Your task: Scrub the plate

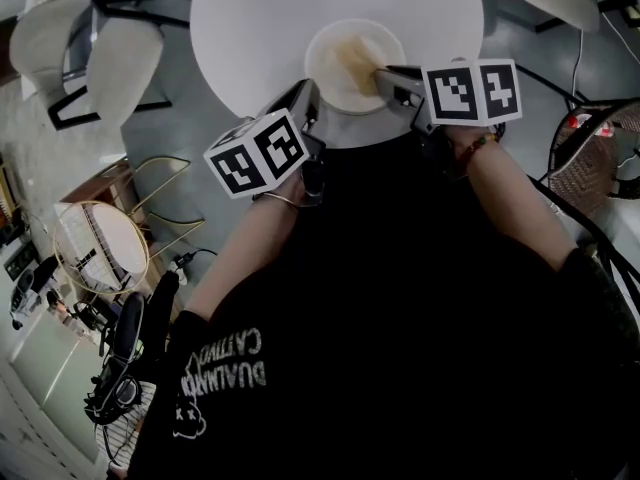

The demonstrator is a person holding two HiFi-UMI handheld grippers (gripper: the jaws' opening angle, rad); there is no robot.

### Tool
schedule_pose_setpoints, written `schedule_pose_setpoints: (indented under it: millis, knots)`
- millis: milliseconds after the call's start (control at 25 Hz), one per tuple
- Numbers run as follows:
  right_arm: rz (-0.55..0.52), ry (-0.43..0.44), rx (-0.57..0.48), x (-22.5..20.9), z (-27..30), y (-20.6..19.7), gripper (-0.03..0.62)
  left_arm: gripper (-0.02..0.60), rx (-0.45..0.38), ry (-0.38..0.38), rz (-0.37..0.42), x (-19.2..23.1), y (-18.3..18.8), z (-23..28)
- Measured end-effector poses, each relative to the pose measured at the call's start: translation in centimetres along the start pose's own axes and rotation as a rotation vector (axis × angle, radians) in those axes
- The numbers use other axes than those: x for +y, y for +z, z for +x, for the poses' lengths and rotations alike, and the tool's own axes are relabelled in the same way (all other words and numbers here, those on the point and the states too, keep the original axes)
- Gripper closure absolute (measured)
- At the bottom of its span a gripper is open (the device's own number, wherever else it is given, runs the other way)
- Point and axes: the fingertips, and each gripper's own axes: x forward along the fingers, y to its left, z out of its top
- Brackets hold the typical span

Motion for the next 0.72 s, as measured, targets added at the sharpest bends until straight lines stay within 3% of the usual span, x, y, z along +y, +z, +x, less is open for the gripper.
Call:
schedule_pose_setpoints:
  millis: [720]
  knots:
    - [0.047, -0.031, -0.07, -3.4, -3.1, 1.6, 0.528, 0.551, 0.013, 0.006, 0.076, -1.6, 1.1, 0.8]
